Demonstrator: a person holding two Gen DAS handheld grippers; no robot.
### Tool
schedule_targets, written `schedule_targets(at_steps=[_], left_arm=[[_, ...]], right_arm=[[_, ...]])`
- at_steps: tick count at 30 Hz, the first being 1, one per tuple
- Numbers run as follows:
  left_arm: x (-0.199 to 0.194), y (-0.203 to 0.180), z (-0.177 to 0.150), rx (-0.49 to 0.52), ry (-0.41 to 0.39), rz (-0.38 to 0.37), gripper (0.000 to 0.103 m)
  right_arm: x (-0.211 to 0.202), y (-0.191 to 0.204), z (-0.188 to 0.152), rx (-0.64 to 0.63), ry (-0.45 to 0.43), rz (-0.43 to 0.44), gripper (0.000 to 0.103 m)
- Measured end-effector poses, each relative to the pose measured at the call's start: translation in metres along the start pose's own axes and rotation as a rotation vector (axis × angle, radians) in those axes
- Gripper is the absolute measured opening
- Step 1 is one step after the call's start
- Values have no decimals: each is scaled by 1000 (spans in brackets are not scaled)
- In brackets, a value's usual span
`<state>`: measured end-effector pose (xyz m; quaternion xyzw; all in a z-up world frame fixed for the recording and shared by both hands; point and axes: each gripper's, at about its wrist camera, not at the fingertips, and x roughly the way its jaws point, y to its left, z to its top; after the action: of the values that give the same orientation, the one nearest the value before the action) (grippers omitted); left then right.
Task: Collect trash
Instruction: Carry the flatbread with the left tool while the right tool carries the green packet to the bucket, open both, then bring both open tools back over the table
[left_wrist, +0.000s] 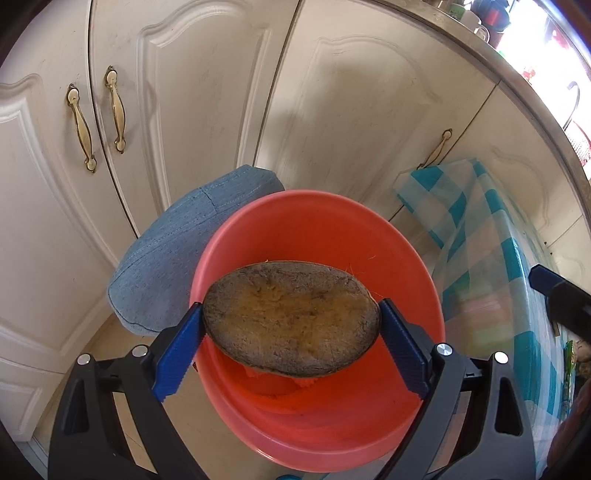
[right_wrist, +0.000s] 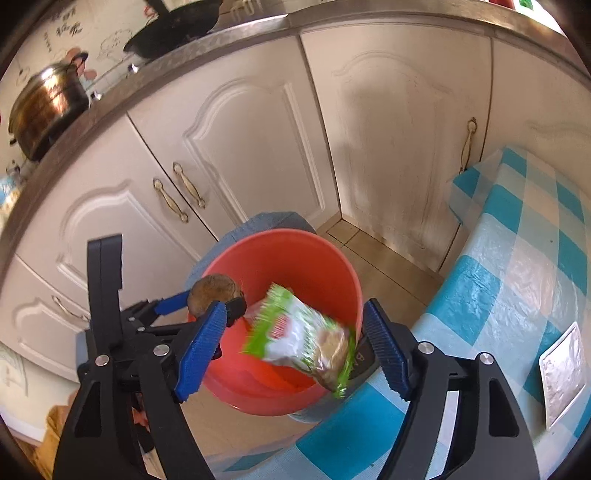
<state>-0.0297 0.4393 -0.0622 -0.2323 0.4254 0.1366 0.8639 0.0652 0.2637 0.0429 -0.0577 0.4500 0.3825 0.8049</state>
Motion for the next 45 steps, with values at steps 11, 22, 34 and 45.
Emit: schedule_targets(at_steps=[11, 22, 34, 45], left_arm=[[-2, -18, -4, 116, -27, 65, 92], [-16, -45, -2, 260, -96, 115, 95], [-40, -56, -11, 216, -108, 51, 95], [-69, -90, -18, 231, -122, -44, 95]], right_arm=[[-28, -13, -2, 72, -55, 49, 85], [-55, -29, -18, 117, -81, 26, 85], [-88, -43, -49, 157, -135, -10, 86], [-123, -54, -85, 192, -186, -84, 89]])
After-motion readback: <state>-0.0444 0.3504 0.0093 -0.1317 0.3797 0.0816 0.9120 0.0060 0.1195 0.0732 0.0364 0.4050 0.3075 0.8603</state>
